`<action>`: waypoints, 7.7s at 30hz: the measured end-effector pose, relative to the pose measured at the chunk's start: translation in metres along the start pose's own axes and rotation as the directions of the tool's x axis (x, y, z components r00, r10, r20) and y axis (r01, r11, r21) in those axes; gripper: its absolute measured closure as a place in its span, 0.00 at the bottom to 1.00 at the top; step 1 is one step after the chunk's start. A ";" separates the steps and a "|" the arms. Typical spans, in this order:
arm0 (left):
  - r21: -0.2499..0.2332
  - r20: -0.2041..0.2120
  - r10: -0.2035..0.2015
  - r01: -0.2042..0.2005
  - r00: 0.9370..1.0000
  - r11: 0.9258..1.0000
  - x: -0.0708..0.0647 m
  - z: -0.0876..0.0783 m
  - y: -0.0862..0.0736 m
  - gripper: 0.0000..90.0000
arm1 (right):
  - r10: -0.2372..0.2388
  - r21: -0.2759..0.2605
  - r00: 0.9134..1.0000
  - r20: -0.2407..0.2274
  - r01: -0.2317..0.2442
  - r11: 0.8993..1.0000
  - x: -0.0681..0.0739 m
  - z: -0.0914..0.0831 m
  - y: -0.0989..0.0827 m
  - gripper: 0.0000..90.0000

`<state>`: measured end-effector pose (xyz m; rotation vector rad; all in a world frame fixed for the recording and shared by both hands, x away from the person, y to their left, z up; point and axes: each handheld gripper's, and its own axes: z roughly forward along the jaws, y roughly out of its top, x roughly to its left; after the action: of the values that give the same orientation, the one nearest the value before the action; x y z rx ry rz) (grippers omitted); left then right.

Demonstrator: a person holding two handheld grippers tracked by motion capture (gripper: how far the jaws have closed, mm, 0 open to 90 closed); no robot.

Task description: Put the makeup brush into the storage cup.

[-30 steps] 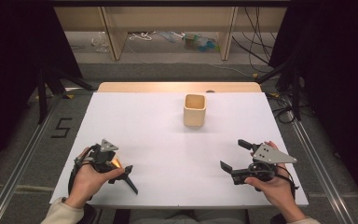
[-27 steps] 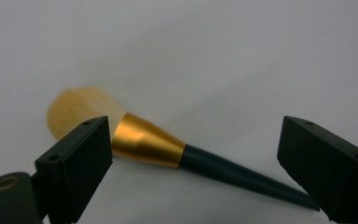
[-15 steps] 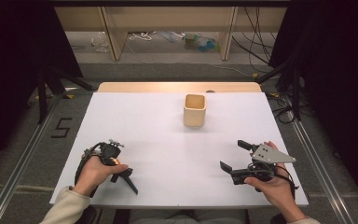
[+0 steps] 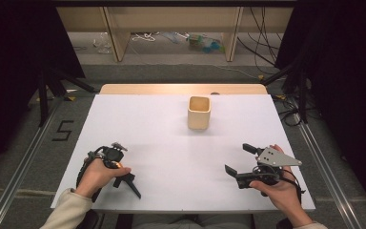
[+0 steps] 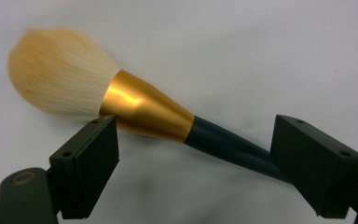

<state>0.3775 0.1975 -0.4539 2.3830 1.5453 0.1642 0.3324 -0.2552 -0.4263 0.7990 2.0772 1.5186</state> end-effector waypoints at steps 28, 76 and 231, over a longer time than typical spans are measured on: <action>0.083 0.012 -0.084 0.083 0.996 0.993 0.002 0.019 0.004 0.11 | 0.011 0.012 1.000 -0.014 -0.011 1.000 -0.001 0.003 -0.002 0.06; 0.122 -0.015 0.069 -0.066 0.998 0.990 -0.005 0.016 0.007 0.50 | 0.016 0.044 1.000 -0.013 -0.015 0.999 -0.001 0.002 -0.003 0.08; -0.633 0.049 0.191 -0.117 0.980 0.765 -0.009 -0.037 0.001 0.83 | 0.011 0.044 1.000 -0.003 -0.010 0.999 -0.001 0.002 -0.003 0.08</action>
<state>0.3650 0.1961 -0.4179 1.9254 1.0148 0.4931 0.3340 -0.2554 -0.4299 0.8252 2.1193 1.4853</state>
